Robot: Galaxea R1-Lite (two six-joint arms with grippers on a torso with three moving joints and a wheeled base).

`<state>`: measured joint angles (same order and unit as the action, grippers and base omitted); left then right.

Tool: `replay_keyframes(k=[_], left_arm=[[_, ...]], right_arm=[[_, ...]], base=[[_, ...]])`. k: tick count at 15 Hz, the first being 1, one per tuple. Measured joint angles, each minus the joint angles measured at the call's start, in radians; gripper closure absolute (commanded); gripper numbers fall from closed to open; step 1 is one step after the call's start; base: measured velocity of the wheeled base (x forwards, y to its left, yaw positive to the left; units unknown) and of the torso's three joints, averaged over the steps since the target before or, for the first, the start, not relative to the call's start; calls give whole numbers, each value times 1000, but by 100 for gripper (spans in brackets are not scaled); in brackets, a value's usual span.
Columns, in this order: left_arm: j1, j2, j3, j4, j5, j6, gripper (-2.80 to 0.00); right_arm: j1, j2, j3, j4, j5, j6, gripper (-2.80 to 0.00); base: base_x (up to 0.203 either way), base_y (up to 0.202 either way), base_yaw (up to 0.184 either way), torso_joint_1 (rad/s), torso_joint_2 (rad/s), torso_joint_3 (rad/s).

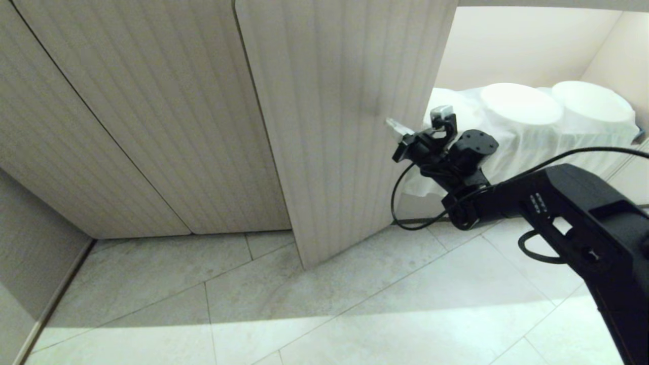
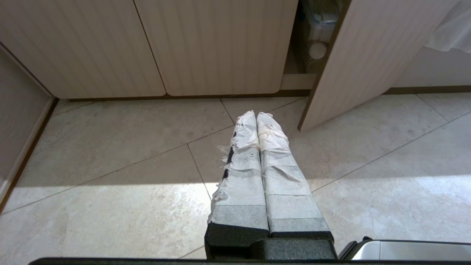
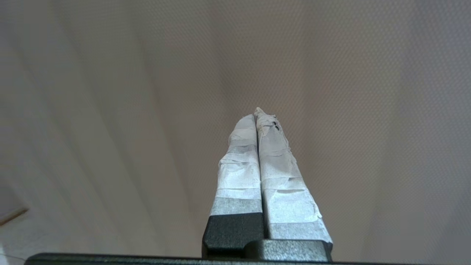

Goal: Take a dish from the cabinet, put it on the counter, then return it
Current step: Close the cabinet door

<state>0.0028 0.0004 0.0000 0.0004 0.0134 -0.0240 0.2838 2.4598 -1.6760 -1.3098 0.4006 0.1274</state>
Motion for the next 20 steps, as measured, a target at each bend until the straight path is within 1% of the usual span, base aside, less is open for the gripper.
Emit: replay_keyframes(k=[4, 9, 15, 20], left_arm=[[0, 0, 0, 0, 0, 0, 0], [0, 0, 0, 0, 0, 0, 0], [0, 0, 0, 0, 0, 0, 0], [0, 0, 0, 0, 0, 0, 0]], right_arm=[[3, -14, 42, -19, 3, 0, 0], [5, -92, 179, -65, 23, 5, 0], [29, -274, 440, -73, 40, 13, 0], [72, -468, 725, -101, 39, 12, 0]], base=[[0, 0, 0, 0, 0, 0], [0, 0, 0, 0, 0, 0], [0, 0, 0, 0, 0, 0], [0, 0, 0, 0, 0, 0]])
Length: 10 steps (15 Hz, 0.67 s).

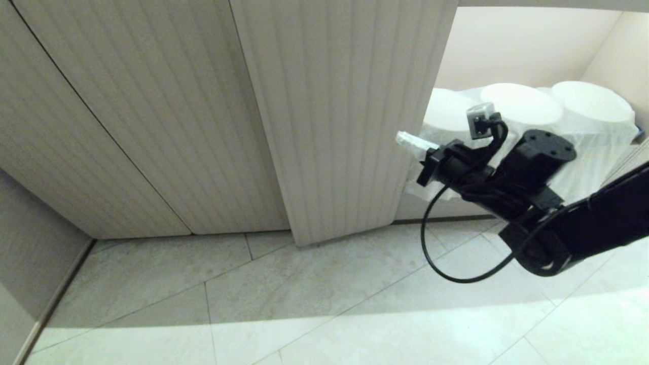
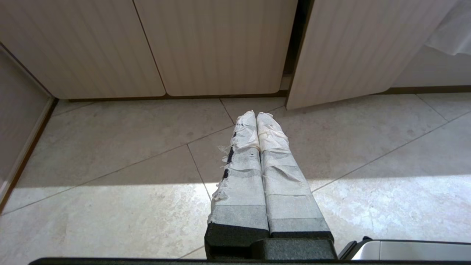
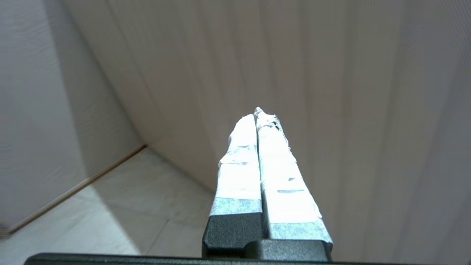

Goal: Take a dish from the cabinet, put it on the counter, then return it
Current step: Close the cabinet door

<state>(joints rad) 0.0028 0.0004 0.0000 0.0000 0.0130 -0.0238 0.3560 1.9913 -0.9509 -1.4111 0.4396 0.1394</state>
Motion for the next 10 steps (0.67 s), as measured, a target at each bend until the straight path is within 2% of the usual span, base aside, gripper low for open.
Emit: replay_keyframes(k=[8, 10], left_arm=[[0, 0, 0, 0, 0, 0, 0], [0, 0, 0, 0, 0, 0, 0]], right_arm=[[8, -237, 431, -100, -5, -8, 0], [7, -282, 554, -111, -12, -32, 0]], base=[[0, 0, 0, 0, 0, 0], [0, 0, 0, 0, 0, 0]])
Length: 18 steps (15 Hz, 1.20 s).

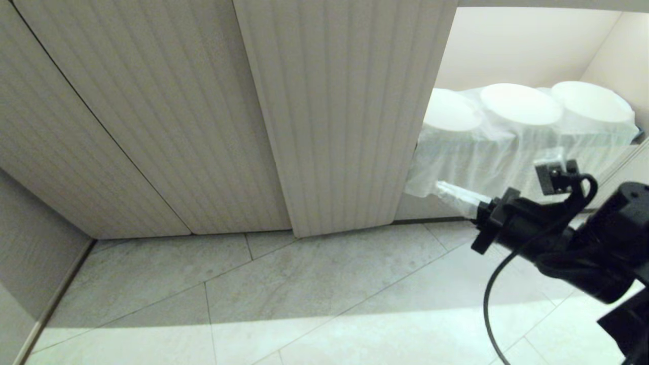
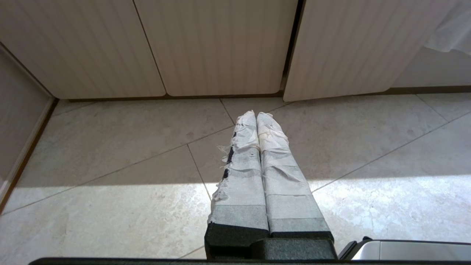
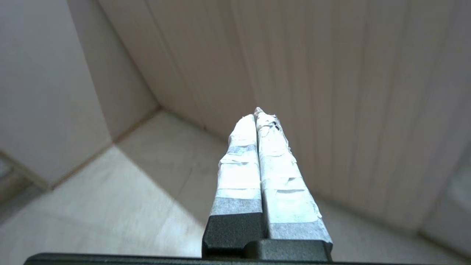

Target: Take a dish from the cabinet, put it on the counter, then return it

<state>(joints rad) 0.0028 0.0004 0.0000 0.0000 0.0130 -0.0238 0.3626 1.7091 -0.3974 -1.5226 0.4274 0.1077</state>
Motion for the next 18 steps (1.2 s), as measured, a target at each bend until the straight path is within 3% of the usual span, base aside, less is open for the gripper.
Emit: replay_keyframes(k=[4, 8, 11, 13, 16, 18], left_arm=[[0, 0, 0, 0, 0, 0, 0], [0, 0, 0, 0, 0, 0, 0], [0, 0, 0, 0, 0, 0, 0], [0, 0, 0, 0, 0, 0, 0], [0, 0, 0, 0, 1, -1, 0], [0, 0, 0, 0, 0, 0, 0]], right_arm=[[-3, -87, 262, 0, -70, -97, 0], [-5, -194, 386, 72, -277, -142, 0], [-5, -307, 394, 226, -426, -168, 0], [-5, -422, 395, 380, -467, -173, 0], [-28, -561, 396, 640, -604, -169, 0], [-37, -647, 396, 764, -622, -165, 0]], base=[[0, 0, 0, 0, 0, 0], [0, 0, 0, 0, 0, 0], [0, 0, 0, 0, 0, 0], [0, 0, 0, 0, 0, 0], [0, 0, 0, 0, 0, 0], [0, 0, 0, 0, 0, 0]])
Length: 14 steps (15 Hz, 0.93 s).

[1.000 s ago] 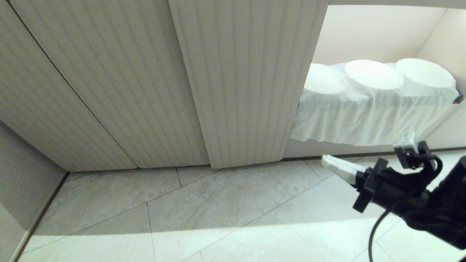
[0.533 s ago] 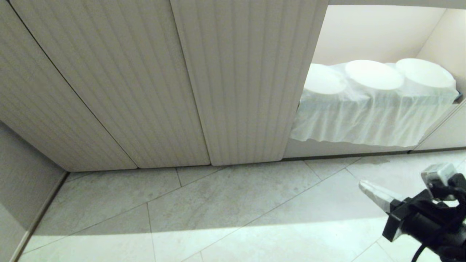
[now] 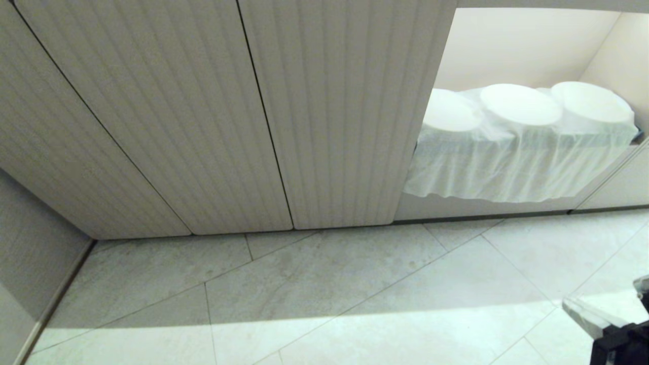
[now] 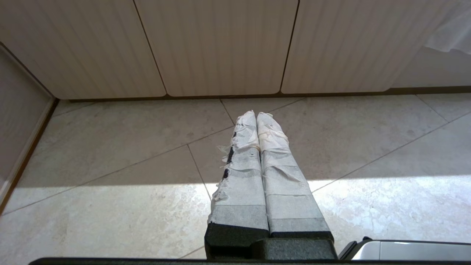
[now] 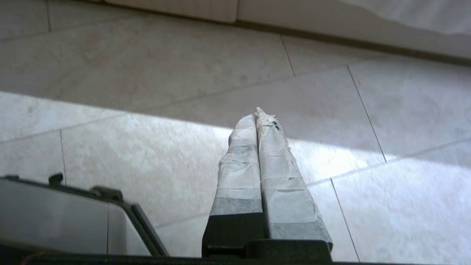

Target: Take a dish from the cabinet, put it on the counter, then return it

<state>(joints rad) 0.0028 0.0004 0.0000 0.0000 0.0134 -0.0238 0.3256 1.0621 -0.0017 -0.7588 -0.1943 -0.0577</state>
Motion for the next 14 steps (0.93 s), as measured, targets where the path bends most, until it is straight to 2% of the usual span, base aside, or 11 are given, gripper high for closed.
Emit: replay_keyframes(k=[2, 4, 7, 9, 11, 14], left_arm=[[0, 0, 0, 0, 0, 0, 0], [0, 0, 0, 0, 0, 0, 0], [0, 0, 0, 0, 0, 0, 0], [0, 0, 0, 0, 0, 0, 0], [0, 0, 0, 0, 0, 0, 0], [0, 0, 0, 0, 0, -1, 0]], right_arm=[[-48, -97, 0, 140, 11, -1, 0], [-161, -218, 0, 296, 47, -9, 0], [-324, -451, 1, 520, 140, -76, 0], [-398, -608, 1, 657, 209, -121, 0], [-414, -703, 1, 739, 250, -136, 0], [-329, -811, 1, 758, 260, -115, 0]], base=[[0, 0, 0, 0, 0, 0], [0, 0, 0, 0, 0, 0], [0, 0, 0, 0, 0, 0], [0, 0, 0, 0, 0, 0], [0, 0, 0, 0, 0, 0], [0, 0, 0, 0, 0, 0]])
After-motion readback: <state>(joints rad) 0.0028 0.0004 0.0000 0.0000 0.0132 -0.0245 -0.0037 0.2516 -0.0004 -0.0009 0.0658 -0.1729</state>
